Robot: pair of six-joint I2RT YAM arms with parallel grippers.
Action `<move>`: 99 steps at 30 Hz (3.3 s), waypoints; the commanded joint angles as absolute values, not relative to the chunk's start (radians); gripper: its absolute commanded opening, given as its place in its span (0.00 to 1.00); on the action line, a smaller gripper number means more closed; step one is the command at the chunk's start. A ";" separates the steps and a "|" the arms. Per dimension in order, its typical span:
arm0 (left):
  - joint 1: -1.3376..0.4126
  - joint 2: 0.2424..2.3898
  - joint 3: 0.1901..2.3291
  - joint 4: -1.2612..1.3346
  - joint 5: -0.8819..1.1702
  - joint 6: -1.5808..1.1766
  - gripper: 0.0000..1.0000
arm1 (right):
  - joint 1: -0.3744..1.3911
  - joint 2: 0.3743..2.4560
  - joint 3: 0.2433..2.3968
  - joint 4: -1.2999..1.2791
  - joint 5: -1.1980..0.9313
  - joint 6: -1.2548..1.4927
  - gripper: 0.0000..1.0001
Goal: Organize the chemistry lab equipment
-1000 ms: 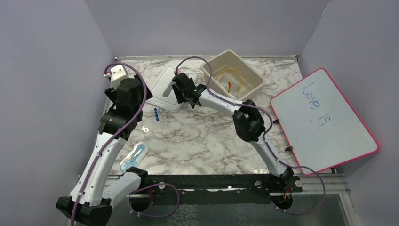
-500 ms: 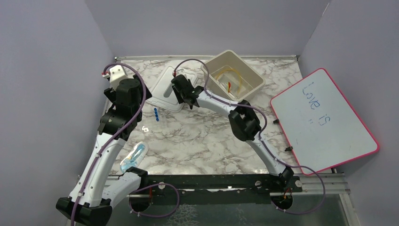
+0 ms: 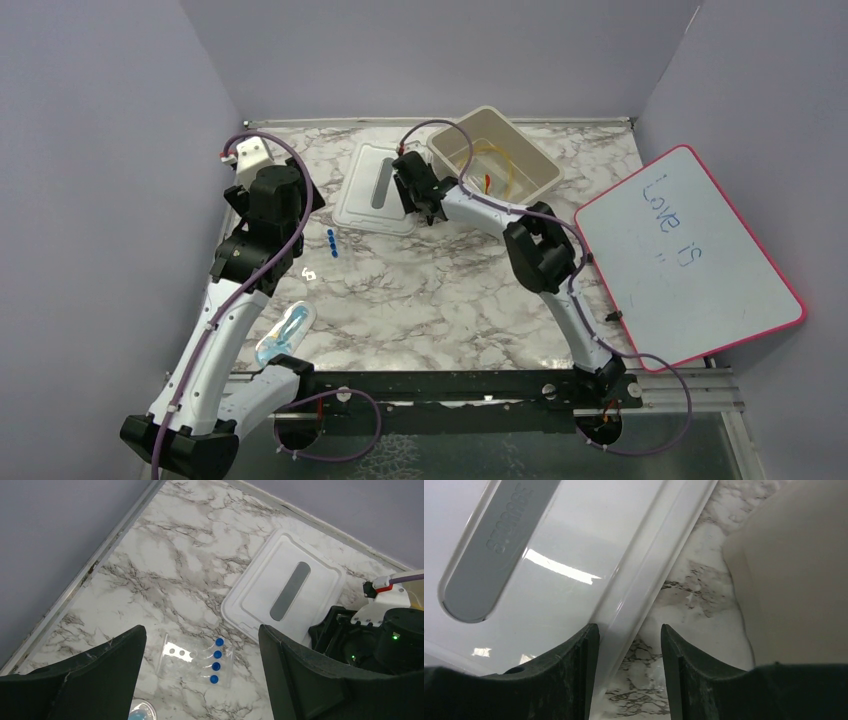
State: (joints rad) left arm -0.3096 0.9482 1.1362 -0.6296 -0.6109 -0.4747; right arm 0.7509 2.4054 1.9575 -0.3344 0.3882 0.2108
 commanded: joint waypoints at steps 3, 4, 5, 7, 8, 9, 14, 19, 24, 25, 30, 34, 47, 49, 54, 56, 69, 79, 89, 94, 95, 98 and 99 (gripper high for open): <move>-0.309 0.949 1.124 -0.601 -0.582 -0.477 0.85 | 0.699 2.384 1.854 -0.378 0.352 0.098 0.50; -0.309 0.950 1.123 -0.601 -0.581 -0.477 0.85 | 0.695 2.380 1.847 -0.379 0.348 0.086 0.49; -0.308 0.951 1.123 -0.600 -0.580 -0.476 0.85 | 0.691 2.374 1.839 -0.383 0.342 0.077 0.48; -0.308 0.953 1.120 -0.600 -0.576 -0.476 0.85 | 0.683 2.356 1.817 -0.388 0.316 0.061 0.41; -0.309 0.953 1.119 -0.599 -0.575 -0.476 0.85 | 0.679 2.345 1.805 -0.387 0.306 0.058 0.38; -0.308 0.953 1.117 -0.597 -0.571 -0.476 0.85 | 0.677 2.334 1.789 -0.388 0.292 0.056 0.37; -0.309 0.968 1.107 -0.589 -0.533 -0.486 0.85 | 0.673 2.308 1.738 -0.398 0.256 0.104 0.29; -0.309 0.986 1.099 -0.580 -0.495 -0.501 0.85 | 0.674 2.364 1.795 -0.465 0.272 0.225 0.39; -0.308 0.990 1.089 -0.576 -0.469 -0.510 0.85 | 0.674 2.416 1.857 -0.524 0.273 0.296 0.33; -0.308 0.990 1.087 -0.576 -0.465 -0.513 0.85 | 0.674 2.420 1.864 -0.527 0.277 0.300 0.29; -0.309 0.999 1.071 -0.569 -0.421 -0.535 0.85 | 0.673 2.415 1.891 -0.529 0.326 0.306 0.08; -0.307 1.014 1.054 -0.556 -0.373 -0.561 0.86 | 0.673 2.362 1.873 -0.470 0.371 0.289 0.01; -0.307 1.064 1.013 -0.496 -0.223 -0.632 0.90 | 0.675 2.115 1.700 -0.267 0.408 0.167 0.01; -0.307 1.069 1.008 -0.488 -0.209 -0.638 0.90 | 0.679 2.093 1.694 -0.279 0.403 0.169 0.01; -0.308 1.079 0.999 -0.476 -0.190 -0.648 0.90 | 0.684 2.044 1.673 -0.302 0.382 0.172 0.01; -0.307 1.080 0.996 -0.472 -0.187 -0.652 0.90 | 0.688 2.027 1.663 -0.314 0.373 0.173 0.01; -0.308 1.085 0.935 -0.448 -0.105 -0.683 0.90 | 0.704 1.957 1.508 -0.321 0.238 0.192 0.01; -0.307 1.001 0.940 -0.470 -0.247 -0.675 0.87 | 0.860 2.038 1.551 -0.372 0.127 0.212 0.29; -0.307 0.896 0.987 -0.528 -0.411 -0.647 0.87 | 0.945 2.189 1.710 -0.482 0.100 0.273 0.29; -0.307 0.882 0.986 -0.536 -0.421 -0.644 0.87 | 0.957 2.240 1.759 -0.541 0.194 0.288 0.35; -0.307 0.881 0.987 -0.535 -0.423 -0.642 0.87 | 0.959 2.247 1.763 -0.549 0.204 0.289 0.36; -0.307 0.882 0.990 -0.538 -0.429 -0.637 0.87 | 0.967 2.250 1.767 -0.555 0.220 0.287 0.38; -0.307 0.883 0.991 -0.537 -0.429 -0.635 0.87 | 0.969 2.249 1.765 -0.557 0.231 0.289 0.39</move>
